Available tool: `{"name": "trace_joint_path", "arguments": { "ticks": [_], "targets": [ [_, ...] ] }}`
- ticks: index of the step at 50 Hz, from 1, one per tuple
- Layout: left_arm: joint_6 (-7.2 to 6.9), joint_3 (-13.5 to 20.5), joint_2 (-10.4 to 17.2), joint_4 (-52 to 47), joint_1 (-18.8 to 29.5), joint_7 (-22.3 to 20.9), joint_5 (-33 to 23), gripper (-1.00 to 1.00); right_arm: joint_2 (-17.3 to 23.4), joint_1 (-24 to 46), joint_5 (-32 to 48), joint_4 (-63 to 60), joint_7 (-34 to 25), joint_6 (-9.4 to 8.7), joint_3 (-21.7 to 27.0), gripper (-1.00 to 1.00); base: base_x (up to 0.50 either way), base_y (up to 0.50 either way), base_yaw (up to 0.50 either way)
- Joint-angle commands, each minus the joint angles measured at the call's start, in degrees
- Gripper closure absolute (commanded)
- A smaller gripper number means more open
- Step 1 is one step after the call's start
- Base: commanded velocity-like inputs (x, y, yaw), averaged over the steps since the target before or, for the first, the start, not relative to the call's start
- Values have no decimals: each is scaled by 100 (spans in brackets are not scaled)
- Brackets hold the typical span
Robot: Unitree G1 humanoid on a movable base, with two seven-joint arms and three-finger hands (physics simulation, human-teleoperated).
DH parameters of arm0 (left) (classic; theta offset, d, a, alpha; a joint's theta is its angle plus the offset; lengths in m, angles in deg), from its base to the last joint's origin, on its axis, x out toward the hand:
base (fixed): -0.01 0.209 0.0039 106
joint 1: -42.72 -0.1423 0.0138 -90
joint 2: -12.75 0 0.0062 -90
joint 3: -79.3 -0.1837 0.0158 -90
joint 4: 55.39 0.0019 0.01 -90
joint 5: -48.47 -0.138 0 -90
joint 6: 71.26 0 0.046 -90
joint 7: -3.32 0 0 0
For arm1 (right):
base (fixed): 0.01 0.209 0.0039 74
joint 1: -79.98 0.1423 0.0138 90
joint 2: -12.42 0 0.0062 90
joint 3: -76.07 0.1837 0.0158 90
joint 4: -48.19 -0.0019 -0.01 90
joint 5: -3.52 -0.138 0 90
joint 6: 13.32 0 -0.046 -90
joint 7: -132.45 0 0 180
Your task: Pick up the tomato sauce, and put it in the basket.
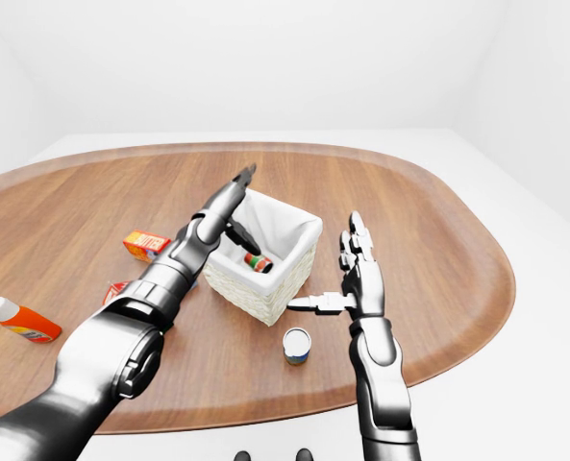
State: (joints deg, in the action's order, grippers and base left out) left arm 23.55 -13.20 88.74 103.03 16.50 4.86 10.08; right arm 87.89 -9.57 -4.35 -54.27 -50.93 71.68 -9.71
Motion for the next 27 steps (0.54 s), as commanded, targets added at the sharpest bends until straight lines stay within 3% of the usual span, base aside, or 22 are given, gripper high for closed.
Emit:
{"name": "trace_joint_path", "arguments": {
  "ticks": [1,10,19,25,27],
  "targets": [
    [-13,-4,-22,-91,-23,-19,10,-100,3,13,-1,3,5,0,-1,-100,0,0,0],
    [-94,9,-20,-447,-67,-165,104,-100,3,-5,6,14,-4,0,-2,-100,0,0,0],
    [-432,-7,-45,-1488,-305,-535,244,-100,-2,-5,9,1,2,0,-4,-100,0,0,0],
    [-573,-16,-72,-1965,-489,-665,288,-100,0,3,6,-18,9,0,-4,-100,0,0,0],
    [-725,-27,-98,-2379,-660,-784,298,-100,-1,4,7,-5,7,0,-5,-100,0,0,0]
  ]
}}
